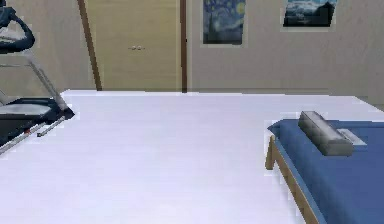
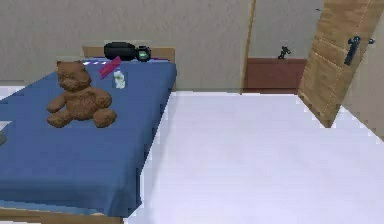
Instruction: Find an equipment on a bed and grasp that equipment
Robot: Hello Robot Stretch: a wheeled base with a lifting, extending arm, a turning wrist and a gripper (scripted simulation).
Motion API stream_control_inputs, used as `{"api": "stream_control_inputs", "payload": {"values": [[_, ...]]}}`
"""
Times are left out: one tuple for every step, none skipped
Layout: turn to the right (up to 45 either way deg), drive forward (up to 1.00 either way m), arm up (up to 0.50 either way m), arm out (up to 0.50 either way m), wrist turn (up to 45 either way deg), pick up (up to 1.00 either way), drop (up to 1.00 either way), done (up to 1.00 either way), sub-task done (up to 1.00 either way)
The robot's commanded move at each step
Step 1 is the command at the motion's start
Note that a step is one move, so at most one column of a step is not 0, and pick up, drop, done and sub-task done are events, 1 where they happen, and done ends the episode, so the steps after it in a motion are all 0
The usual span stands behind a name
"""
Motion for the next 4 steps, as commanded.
{"api": "stream_control_inputs", "payload": {"values": [[0.0,0.7,0.0,0.0,0.0,0.0,0.0,0.0,0.0],[-27.0,0.0,0.0,0.0,0.0,0.0,0.0,0.0,0.0],[45.0,0.0,0.0,0.0,0.0,0.0,0.0,0.0,0.0],[3.0,0.0,0.0,0.0,0.0,0.0,0.0,0.0,0.0]]}}
